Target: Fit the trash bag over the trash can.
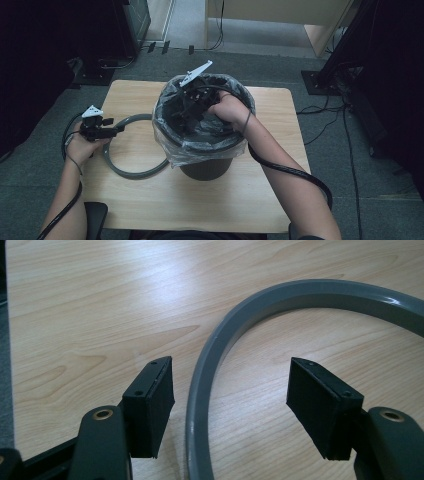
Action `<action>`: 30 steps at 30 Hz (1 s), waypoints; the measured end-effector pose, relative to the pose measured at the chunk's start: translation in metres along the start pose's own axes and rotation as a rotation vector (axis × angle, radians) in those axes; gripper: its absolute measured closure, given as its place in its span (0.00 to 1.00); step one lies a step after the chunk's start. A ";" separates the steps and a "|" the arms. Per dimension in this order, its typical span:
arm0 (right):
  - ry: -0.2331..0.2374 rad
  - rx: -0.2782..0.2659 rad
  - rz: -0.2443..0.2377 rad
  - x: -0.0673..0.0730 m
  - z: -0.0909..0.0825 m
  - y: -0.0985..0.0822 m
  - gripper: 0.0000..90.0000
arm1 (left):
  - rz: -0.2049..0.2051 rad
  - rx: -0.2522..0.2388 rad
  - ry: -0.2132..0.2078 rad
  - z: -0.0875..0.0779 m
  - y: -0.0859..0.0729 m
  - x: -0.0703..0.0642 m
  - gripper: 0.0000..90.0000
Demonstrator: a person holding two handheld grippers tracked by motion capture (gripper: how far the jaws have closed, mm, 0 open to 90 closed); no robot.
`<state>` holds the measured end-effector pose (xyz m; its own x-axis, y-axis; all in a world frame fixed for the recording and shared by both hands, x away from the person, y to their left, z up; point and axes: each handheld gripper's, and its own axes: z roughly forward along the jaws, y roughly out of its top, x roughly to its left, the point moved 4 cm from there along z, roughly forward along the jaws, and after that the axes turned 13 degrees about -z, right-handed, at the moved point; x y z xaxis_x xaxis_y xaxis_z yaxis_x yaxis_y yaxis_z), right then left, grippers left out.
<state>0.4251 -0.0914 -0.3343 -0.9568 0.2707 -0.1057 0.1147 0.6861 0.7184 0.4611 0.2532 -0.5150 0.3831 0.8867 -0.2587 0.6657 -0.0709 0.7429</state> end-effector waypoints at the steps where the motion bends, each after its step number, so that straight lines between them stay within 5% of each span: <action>1: -0.005 -0.007 -0.003 -0.002 0.002 0.001 0.17 | 0.002 -0.004 0.005 0.000 0.000 0.001 0.39; 11: 0.007 0.029 -0.009 -0.015 0.013 -0.005 0.17 | 0.005 0.002 0.027 0.004 -0.006 0.007 0.39; 21: 0.009 0.011 -0.022 -0.002 -0.004 -0.005 0.17 | -0.013 0.012 0.021 0.010 -0.013 0.011 0.40; 27: -0.012 0.006 0.018 -0.001 -0.024 -0.008 0.17 | -0.003 0.031 0.038 0.011 -0.017 0.012 0.41; 30: -0.027 0.041 0.087 -0.008 -0.027 -0.015 0.17 | 0.008 0.041 0.046 0.013 -0.018 0.012 0.41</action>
<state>0.4241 -0.1215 -0.3255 -0.9352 0.3484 -0.0626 0.2088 0.6858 0.6972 0.4615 0.2592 -0.5392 0.3595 0.9061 -0.2232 0.6884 -0.0960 0.7190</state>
